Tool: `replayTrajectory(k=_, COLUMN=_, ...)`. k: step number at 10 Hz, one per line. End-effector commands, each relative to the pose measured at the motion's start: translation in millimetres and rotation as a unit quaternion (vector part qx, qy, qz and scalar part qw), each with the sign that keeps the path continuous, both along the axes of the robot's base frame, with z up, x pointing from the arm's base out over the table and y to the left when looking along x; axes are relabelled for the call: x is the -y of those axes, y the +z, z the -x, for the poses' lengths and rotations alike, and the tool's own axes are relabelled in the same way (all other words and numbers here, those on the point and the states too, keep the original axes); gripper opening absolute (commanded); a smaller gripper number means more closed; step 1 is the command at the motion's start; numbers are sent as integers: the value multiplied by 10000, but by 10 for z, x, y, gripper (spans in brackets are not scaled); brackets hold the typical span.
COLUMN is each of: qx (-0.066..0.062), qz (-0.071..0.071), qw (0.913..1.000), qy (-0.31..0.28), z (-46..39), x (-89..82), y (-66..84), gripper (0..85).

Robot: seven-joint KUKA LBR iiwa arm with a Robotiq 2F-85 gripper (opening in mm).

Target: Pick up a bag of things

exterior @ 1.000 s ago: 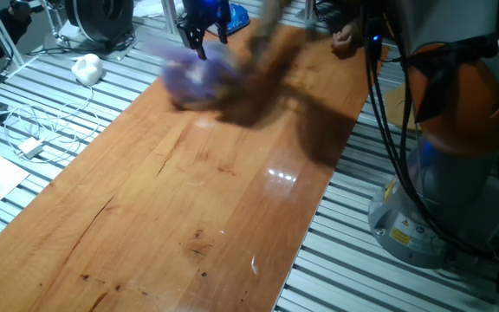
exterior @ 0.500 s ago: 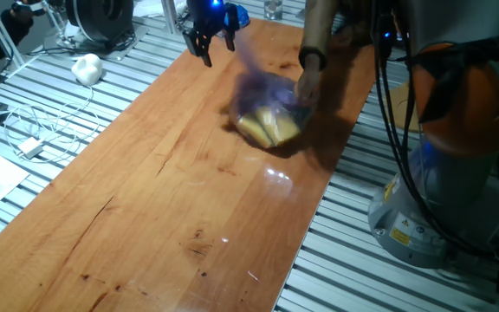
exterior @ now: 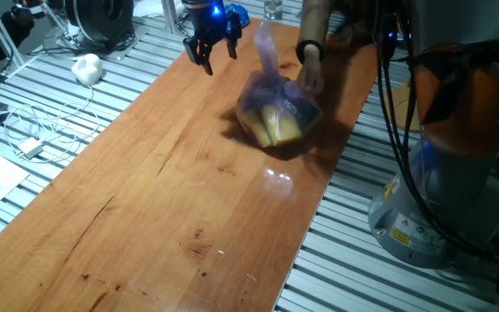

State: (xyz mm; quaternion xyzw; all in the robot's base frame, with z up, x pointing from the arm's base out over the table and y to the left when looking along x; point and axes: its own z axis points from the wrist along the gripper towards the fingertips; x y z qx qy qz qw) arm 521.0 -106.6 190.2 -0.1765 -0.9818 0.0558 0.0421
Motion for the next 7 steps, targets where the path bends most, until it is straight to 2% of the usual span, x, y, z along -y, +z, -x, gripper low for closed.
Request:
replayTrajectory(k=1, qx=36, qz=-36, qw=10000, qy=49, z=10, x=61, y=-23, gripper=680)
replayTrajectory(k=2, qx=88, qz=-114, qw=9999, qy=68, z=6, x=99, y=-55, gripper=680)
replayTrajectory(k=3, qx=295, qz=-120, qw=9995, qy=78, z=-22, x=86, y=-79, gripper=680)
replayTrajectory(k=5, qx=185, qz=-123, qw=9997, qy=-77, z=-163, x=-38, y=-34, gripper=680)
replayTrajectory(k=7, qx=113, qz=48, qw=9996, qy=-266, z=-333, x=-272, y=49, gripper=680)
